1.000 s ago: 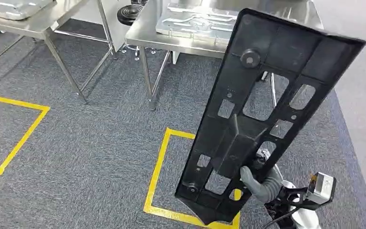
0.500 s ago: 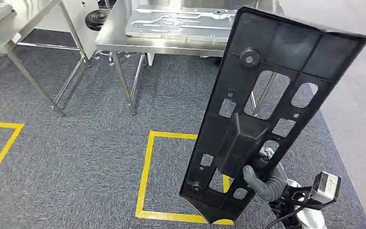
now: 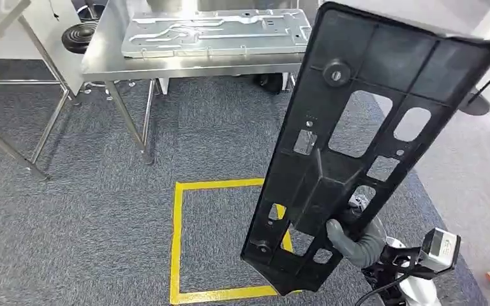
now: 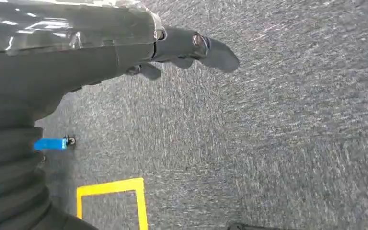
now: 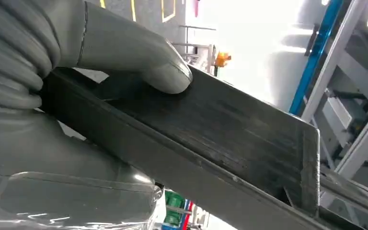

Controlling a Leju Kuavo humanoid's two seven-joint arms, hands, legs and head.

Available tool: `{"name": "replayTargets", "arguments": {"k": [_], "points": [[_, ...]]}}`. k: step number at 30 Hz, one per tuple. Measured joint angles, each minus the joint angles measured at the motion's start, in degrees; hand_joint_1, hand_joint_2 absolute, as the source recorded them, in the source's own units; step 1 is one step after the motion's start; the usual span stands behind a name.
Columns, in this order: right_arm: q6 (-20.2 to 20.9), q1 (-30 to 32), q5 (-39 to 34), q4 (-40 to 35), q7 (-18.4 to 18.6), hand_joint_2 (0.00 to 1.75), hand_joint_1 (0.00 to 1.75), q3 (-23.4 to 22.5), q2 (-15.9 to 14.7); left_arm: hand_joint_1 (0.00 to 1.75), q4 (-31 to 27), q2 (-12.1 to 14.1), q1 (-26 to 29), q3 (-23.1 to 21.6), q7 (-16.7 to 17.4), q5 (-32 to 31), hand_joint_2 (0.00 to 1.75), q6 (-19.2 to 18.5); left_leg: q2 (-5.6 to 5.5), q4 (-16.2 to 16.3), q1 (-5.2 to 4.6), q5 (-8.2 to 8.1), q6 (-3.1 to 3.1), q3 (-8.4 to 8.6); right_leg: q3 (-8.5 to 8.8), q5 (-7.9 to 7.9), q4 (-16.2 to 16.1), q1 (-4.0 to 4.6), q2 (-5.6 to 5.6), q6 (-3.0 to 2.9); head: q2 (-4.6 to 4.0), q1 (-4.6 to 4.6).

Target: Take the parts from the cabinet and place them on the table.

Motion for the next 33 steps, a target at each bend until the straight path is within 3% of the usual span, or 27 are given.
{"name": "replayTargets", "arguments": {"k": [1, 2, 3, 5, 6, 7, 8, 10, 11, 14, 15, 16, 17, 18, 20, 21, 22, 23, 25, 26, 27, 28, 29, 30, 32, 33], "points": [[-0.22, 0.00, -0.11, 0.00, -0.04, 1.75, 1.69, -0.13, -0.13, 0.00, 0.00, -0.13, -0.14, 0.00, -0.07, 0.00, 1.75, 0.09, 0.47, -0.34, 0.21, 0.24, 0.37, 0.25, -0.06, -0.51, 0.77, -0.01, -2.70, 0.11, 0.00, 0.02], [-0.44, -0.53, -0.11, 0.04, -0.07, 1.75, 1.69, -0.17, -0.17, 0.00, 0.00, -0.09, -0.17, 0.00, -0.09, 0.11, 1.75, 0.28, 0.84, -0.48, 0.18, 0.24, 0.75, 0.30, -1.30, -2.15, 3.17, 0.22, -5.43, 0.31, 0.00, 0.02], [-0.66, -1.07, -0.09, 0.20, -0.02, 1.75, 1.69, -0.17, -0.17, 0.00, 0.00, -0.09, -0.13, 0.00, -0.09, 0.15, 1.75, 0.33, 1.29, -0.47, 0.10, 0.19, 0.85, 0.25, -3.21, -4.17, 6.93, 0.11, -6.40, 0.55, 0.02, 0.02], [-0.90, -1.27, -0.11, 0.48, 0.02, 1.75, 1.69, -0.13, -0.15, 0.00, 0.00, -0.11, 0.05, 0.02, -0.09, 0.15, 1.75, 0.35, 2.10, -0.43, -0.06, 0.10, 0.98, 0.13, -7.85, -7.83, 16.25, -0.14, -7.06, 0.91, 0.00, 0.02], [-0.94, -1.31, -0.06, 0.63, 0.13, 1.75, 1.69, -0.13, -0.15, 0.00, 0.00, -0.11, 0.10, 0.02, -0.09, 0.17, 1.75, 0.35, 2.40, -0.41, -0.07, 0.09, 0.98, 0.10, -8.97, -7.93, 18.29, -0.15, -7.13, 1.00, 0.00, 0.02], [-0.96, -1.35, -0.06, 0.85, 0.15, 1.75, 1.69, -0.13, -0.15, 0.00, 0.00, -0.11, 0.11, 0.02, -0.09, 0.15, 1.75, 0.26, 2.59, -0.41, -0.08, 0.07, 0.95, 0.15, -8.60, -6.65, 17.35, -0.15, -7.17, 0.97, 0.00, 0.02], [-1.05, -1.45, -0.06, 0.92, 0.18, 1.75, 1.69, -0.13, -0.15, 0.00, 0.00, -0.11, 0.05, 0.02, -0.07, 0.15, 1.75, 0.09, 2.69, -0.41, -0.10, -0.08, 0.86, 0.23, -6.96, -4.48, 14.02, -0.14, -7.18, 0.82, 0.00, 0.02], [-1.22, -1.70, 0.00, 0.92, 0.24, 1.75, 1.69, -0.13, -0.15, 0.00, 0.00, -0.11, -0.09, 0.02, -0.05, 0.06, 1.75, -0.33, 2.92, -0.44, -0.15, -0.59, 0.67, 0.66, -0.91, 0.63, 2.54, 0.11, -7.82, 0.02, 0.02, 0.02], [-1.40, -1.84, 0.00, 0.94, 0.20, 1.75, 1.69, -0.15, -0.15, 0.00, 0.00, -0.13, -0.11, 0.02, -0.04, -0.02, 1.75, -0.46, 3.03, -0.40, -0.30, -0.77, 0.42, 0.82, 0.31, -0.47, -0.08, 0.50, -8.74, -0.36, 0.02, 0.02], [-1.75, -1.79, 0.07, 0.92, 0.02, 1.75, 1.69, -0.26, -0.31, 0.00, 0.00, -0.22, -0.11, 0.02, -0.07, -0.15, 1.75, -0.61, 3.33, -0.87, -0.20, -1.56, -0.87, 1.22, 0.36, -1.43, -0.21, 1.06, -8.22, -1.42, 0.02, 0.02], [-1.70, -1.77, 0.09, 0.92, 0.02, 1.75, 1.69, -0.28, -0.42, 0.00, 0.00, -0.27, -0.21, 0.02, -0.11, -0.09, 1.75, -0.61, 3.58, -1.09, -0.25, -1.78, -1.23, 1.58, 0.55, -1.51, -0.53, 1.06, -7.93, -1.76, 0.00, 0.02], [-1.59, -1.60, 0.13, 0.85, -0.04, 1.75, 1.69, -0.33, -0.48, 0.00, 0.00, -0.27, -0.29, 0.04, -0.15, 0.04, 1.75, -0.59, 3.47, -0.58, -0.25, -1.92, -1.61, 1.83, 1.70, -0.97, -1.28, 0.20, -7.61, -2.36, 0.00, 0.02], [-1.57, -1.69, 0.15, 0.85, -0.13, 1.75, 1.69, -0.31, -0.48, 0.00, 0.00, -0.24, -0.31, 0.04, -0.35, 0.15, 1.75, -0.57, 2.91, 1.31, -0.24, -2.24, -1.88, 1.25, 2.47, -1.12, -1.60, 0.31, -7.58, -2.40, 0.00, 0.00], [-1.38, -1.91, 0.18, 0.87, -0.13, 1.75, 1.69, -0.28, -0.48, 0.00, 0.00, -0.24, -0.31, 0.04, -0.48, 0.24, 1.75, -0.57, 2.49, 5.39, -0.23, -3.87, -2.01, -1.05, 3.03, -1.52, -1.59, 0.35, -7.60, -2.91, 0.00, 0.02], [-1.33, -2.09, 0.53, 1.09, -0.11, 1.75, 1.69, -0.24, -0.48, 0.00, 0.00, -0.24, -0.05, 0.04, -0.77, 0.28, 1.75, -0.59, 2.40, 15.21, -0.20, -6.88, -2.28, -7.31, 4.20, -2.65, -1.59, 0.43, -7.33, -3.05, 0.00, 0.00], [-1.42, -2.11, 0.64, 1.25, -0.11, 1.75, 1.69, -0.22, -0.48, 0.00, 0.00, -0.27, 0.14, 0.04, -0.83, 0.26, 1.75, -0.61, 2.40, 18.22, -0.20, -6.87, -2.36, -9.84, 4.92, -3.27, -1.59, 0.47, -7.08, -3.04, 0.02, 0.00], [-1.46, -2.11, 0.70, 1.38, -0.09, 1.75, 1.69, -0.15, -0.48, 0.00, 0.00, -0.27, 0.30, 0.04, -0.92, 0.24, 1.75, -0.61, 2.40, 18.31, -0.20, -5.12, -2.35, -11.16, 5.83, -4.02, -1.59, 0.47, -6.83, -3.01, 0.00, 0.00], [-1.53, -2.12, 0.70, 1.46, -0.09, 1.75, 1.69, -0.11, -0.48, 0.00, 0.00, -0.27, 0.41, 0.04, -0.94, 0.24, 1.75, -0.61, 2.39, 15.53, -0.21, -1.90, -2.24, -10.93, 6.94, -4.81, -1.59, 0.47, -6.53, -2.87, 0.02, 0.00], [-1.68, -2.21, 0.70, 1.46, -0.11, 1.75, 1.69, -0.02, -0.46, 0.00, 0.00, -0.24, 0.48, 0.04, -0.94, 0.24, 1.75, -0.61, 2.28, 5.11, -0.31, 5.97, -1.66, -8.01, 9.30, -6.65, -1.59, 0.47, -6.32, -2.60, 0.00, 0.00], [-1.73, -2.19, 0.70, 1.57, -0.13, 1.75, 1.69, 0.00, -0.46, 0.00, 0.00, -0.09, 0.80, 0.04, -0.94, 0.24, 1.75, -0.61, 1.65, 2.79, -0.57, 6.67, -1.07, -7.18, 9.80, -7.56, -1.72, 0.23, -6.29, -2.44, 0.00, 0.04], [-1.75, -2.34, 0.70, 1.75, -0.31, 1.75, 1.69, 0.07, -0.46, 0.00, 0.00, -0.09, 0.74, 0.04, -0.94, 0.28, 1.75, -0.66, 1.64, 1.86, -0.78, 5.33, -0.89, -6.25, 9.90, -8.06, -1.67, 0.66, -5.96, -1.78, 0.00, -0.04], [-1.77, -2.25, 0.83, 1.77, -0.22, 1.75, 1.69, 0.11, -0.46, 0.00, 0.00, -0.11, 0.53, 0.04, -0.94, 0.26, 1.75, -0.70, 1.76, 1.93, -0.98, 4.24, -0.39, -5.94, 10.23, -8.35, -2.30, 0.23, -5.90, -1.32, 0.00, 0.00], [-1.79, -2.22, 0.92, 1.75, -0.20, 1.75, 1.69, 0.20, -0.46, 0.00, 0.00, -0.09, 0.51, 0.07, -0.92, 0.30, 1.75, -0.66, 1.61, 1.15, -1.33, 3.64, 0.07, -5.42, 11.34, -7.89, -2.13, 0.21, -5.90, -0.89, 0.00, -0.02], [-1.77, -2.31, 0.85, 1.75, -0.31, 1.75, 1.69, 0.22, -0.41, 0.00, 0.00, -0.09, 0.49, 0.07, -0.94, 0.31, 1.75, -0.68, 1.66, 0.60, -1.16, 3.07, 0.41, -4.65, 10.74, -6.81, -0.86, 0.15, -5.89, -0.54, 0.00, 0.00], [-1.75, -2.55, 0.88, 1.73, -0.35, 1.75, 1.69, 0.22, -0.41, 0.00, 0.00, -0.18, 0.33, 0.09, -0.96, 0.31, 1.75, -0.68, 1.62, -0.87, -0.54, 2.17, 0.96, -1.89, 6.47, -3.30, 7.39, 0.10, -6.54, -0.09, 0.00, 0.02], [-1.75, -2.64, 0.85, 1.75, -0.42, 1.75, 1.69, 0.22, -0.44, 0.00, 0.00, -0.13, 0.30, 0.09, -0.94, 0.31, 1.75, -0.70, 1.64, -1.42, -0.46, 1.47, 1.24, -0.72, 3.18, -3.10, 11.48, 0.01, -6.82, 0.06, 0.02, 0.02]]}}
